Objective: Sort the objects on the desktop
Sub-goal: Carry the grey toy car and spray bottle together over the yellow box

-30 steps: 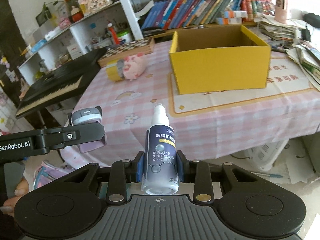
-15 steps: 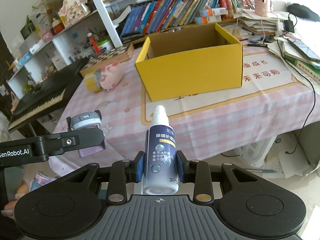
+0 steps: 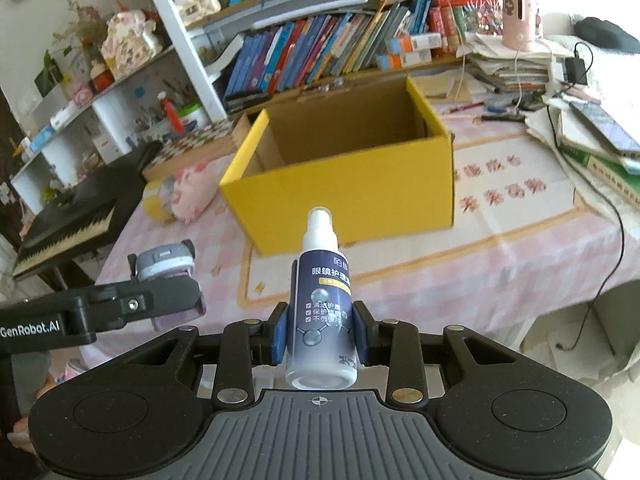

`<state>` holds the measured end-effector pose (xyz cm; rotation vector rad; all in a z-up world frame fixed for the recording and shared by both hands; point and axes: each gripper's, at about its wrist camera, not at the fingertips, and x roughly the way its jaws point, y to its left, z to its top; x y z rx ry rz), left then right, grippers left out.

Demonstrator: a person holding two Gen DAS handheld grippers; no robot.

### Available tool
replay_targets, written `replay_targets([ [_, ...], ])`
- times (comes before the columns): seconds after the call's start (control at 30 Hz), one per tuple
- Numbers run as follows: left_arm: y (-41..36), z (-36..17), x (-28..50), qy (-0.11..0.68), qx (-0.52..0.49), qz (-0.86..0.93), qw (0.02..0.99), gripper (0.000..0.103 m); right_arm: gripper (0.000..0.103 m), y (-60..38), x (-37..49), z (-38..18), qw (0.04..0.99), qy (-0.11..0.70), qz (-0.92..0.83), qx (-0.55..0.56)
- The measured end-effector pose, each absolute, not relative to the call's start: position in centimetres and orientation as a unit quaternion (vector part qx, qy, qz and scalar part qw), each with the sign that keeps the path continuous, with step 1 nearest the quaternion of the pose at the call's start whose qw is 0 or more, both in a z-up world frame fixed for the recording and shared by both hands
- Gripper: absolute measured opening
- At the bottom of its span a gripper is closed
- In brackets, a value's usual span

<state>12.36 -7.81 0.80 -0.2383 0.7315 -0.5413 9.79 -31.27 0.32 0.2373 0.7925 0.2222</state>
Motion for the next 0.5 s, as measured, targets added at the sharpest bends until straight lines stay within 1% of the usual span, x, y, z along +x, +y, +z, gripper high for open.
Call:
replay_targets([
  [0.4,-12.0,4.5,18.2,0.286,-0.09,-0.252,0.92,0.064,0.033,-35.3,17.1,3.2,0.928,0.324,0.153,0.099],
  [0.5,-12.9,5.1,20.2,0.265,-0.066,-0.244,0.931,0.064,0.033,-35.4,19.7,3.2,0.929,0.318,0.167,0.085],
])
